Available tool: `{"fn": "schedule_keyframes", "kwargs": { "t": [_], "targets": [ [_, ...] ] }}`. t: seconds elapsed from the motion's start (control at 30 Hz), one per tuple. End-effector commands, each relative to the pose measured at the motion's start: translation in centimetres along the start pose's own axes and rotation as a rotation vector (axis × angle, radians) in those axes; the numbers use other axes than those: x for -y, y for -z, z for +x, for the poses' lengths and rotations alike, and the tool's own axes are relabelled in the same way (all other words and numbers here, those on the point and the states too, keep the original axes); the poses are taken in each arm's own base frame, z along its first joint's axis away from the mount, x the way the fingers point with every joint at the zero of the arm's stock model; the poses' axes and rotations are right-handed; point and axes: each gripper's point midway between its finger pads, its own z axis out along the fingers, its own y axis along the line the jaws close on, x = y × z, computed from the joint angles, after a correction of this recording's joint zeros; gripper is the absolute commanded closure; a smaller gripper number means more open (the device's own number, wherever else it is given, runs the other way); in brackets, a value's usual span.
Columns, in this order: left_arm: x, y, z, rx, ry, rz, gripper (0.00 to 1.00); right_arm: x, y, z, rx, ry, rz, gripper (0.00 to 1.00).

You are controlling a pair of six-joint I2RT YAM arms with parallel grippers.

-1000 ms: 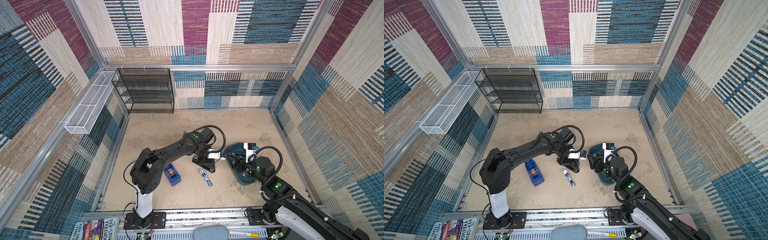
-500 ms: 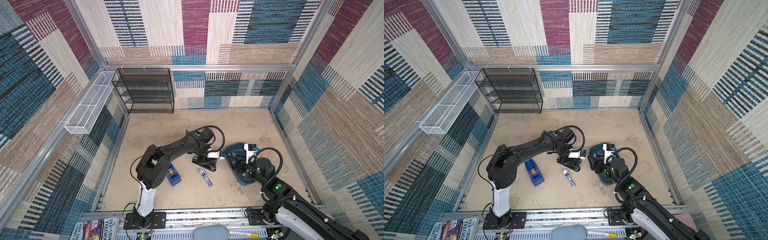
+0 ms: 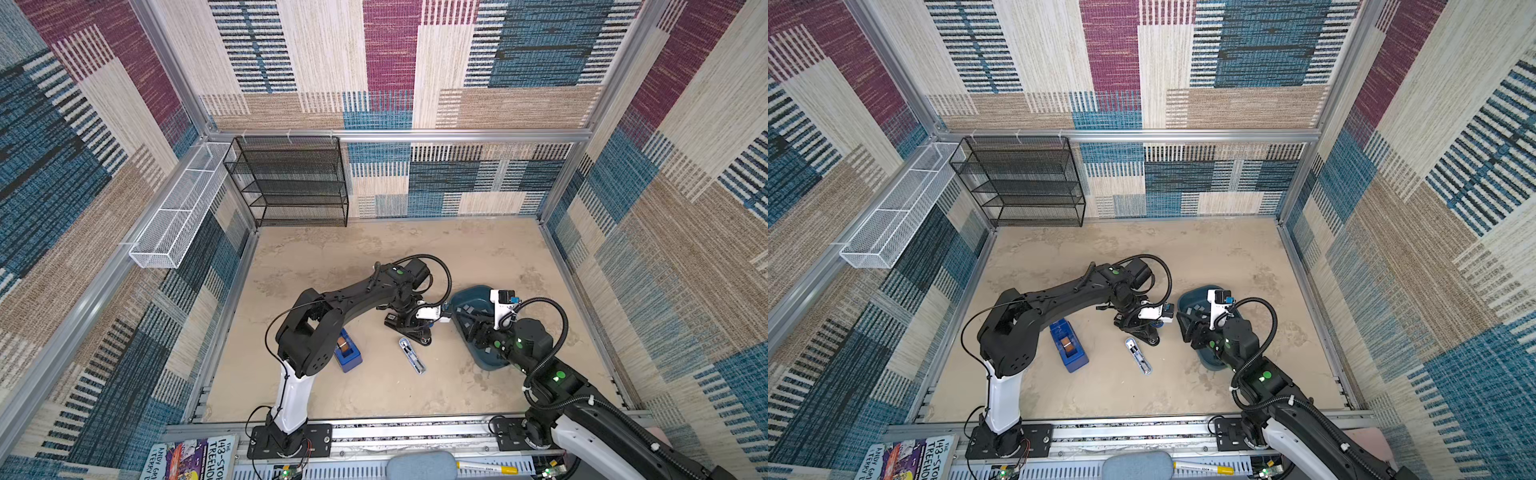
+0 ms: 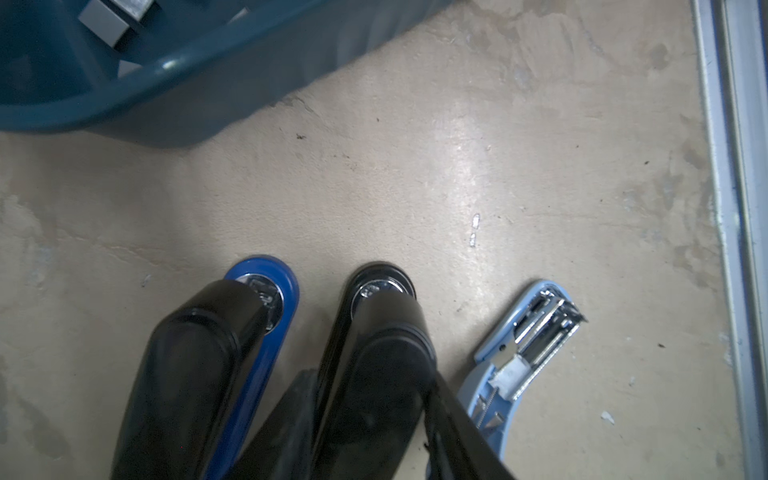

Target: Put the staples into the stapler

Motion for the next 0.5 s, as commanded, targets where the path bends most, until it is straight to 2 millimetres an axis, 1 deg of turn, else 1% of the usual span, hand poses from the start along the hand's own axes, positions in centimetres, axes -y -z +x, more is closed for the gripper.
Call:
{"fn": "schedule_keyframes", "kwargs": {
  "t": [0.0, 0.13, 0.33, 0.47],
  "targets": [
    [0.52, -0.21, 0.08, -0.002, 0.019, 0.032, 0.55, -0.23, 0.04, -0.29, 0.010, -0.009, -0.009, 0.31],
    [0.51, -0.51, 0.32, -0.010, 0.019, 0.036, 0.55, -0.31, -0.06, -0.26, 0.007, -0.007, -0.013, 0.30],
    [0.55, -0.45, -0.21, 0.013, 0.024, 0.047, 0.61, -0.37, -0.24, -0.16, 0.003, -0.009, -0.018, 0.31],
    [0.60, -0.49, -0.22, 0.018, 0.025, 0.052, 0.63, -0.33, -0.27, -0.14, 0.005, -0.012, -0.018, 0.30]
  ]
}}
